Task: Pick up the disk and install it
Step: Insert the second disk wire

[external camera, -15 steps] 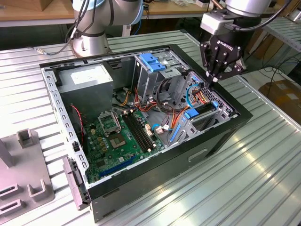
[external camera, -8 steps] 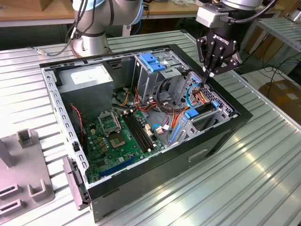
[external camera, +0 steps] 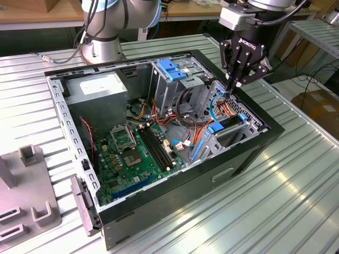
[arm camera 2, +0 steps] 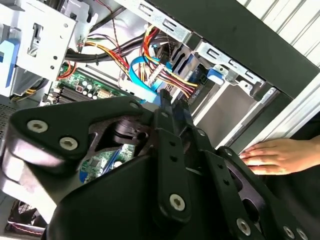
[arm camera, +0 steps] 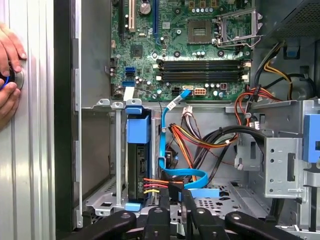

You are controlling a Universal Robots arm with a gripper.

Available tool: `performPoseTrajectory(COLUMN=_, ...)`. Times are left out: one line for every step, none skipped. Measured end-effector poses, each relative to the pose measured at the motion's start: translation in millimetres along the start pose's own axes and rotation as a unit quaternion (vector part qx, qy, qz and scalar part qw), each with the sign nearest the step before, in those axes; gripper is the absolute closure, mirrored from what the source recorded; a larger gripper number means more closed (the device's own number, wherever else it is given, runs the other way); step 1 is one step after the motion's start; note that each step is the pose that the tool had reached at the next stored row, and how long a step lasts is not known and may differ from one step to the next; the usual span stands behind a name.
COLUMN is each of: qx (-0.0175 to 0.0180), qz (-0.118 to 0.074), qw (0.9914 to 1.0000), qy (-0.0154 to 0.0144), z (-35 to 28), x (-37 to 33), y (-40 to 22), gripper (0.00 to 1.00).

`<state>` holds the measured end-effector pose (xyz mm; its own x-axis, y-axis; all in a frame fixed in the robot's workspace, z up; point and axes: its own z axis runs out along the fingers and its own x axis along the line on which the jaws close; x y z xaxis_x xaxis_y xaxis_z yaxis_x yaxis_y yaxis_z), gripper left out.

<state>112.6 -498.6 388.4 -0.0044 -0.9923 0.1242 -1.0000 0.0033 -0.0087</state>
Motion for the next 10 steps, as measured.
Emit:
performPoseTrajectory(qx=0.0000, qz=0.000, qw=1.00000, qy=-0.0001, z=0.9, x=-1.1, y=0.4, gripper=0.76)
performPoseTrajectory(qx=0.0000, qz=0.000, qw=1.00000, qy=-0.0002, z=1.3, x=-1.8, y=0.7, gripper=0.76)
performPoseTrajectory(qx=0.0000, qz=0.000, qw=1.00000, qy=-0.0002, z=1.9, x=-3.0, y=1.3, gripper=0.76)
performPoseTrajectory(qx=0.0000, qz=0.000, qw=1.00000, qy=-0.0002, z=2.6, x=-3.9, y=1.7, gripper=0.76)
performPoseTrajectory(qx=0.0000, qz=0.000, qw=1.00000, qy=-0.0002, z=3.6, x=-5.0, y=1.8, gripper=0.76)
performPoseTrajectory(qx=0.0000, qz=0.000, qw=1.00000, qy=-0.0002, z=6.1, x=-6.9, y=2.2, gripper=0.76)
performPoseTrajectory(qx=0.0000, qz=0.000, qw=1.00000, qy=-0.0003, z=10.0, x=-9.1, y=2.3, gripper=0.76)
performPoseTrajectory(qx=0.0000, qz=0.000, qw=1.00000, qy=-0.0002, z=12.7, x=-10.0, y=2.4, gripper=0.76)
performPoseTrajectory(qx=0.0000, qz=0.000, qw=1.00000, qy=-0.0001, z=15.1, x=-10.4, y=2.4, gripper=0.76)
performPoseTrajectory(qx=0.0000, qz=0.000, qw=1.00000, qy=-0.0002, z=16.3, x=-10.6, y=2.4, gripper=0.76)
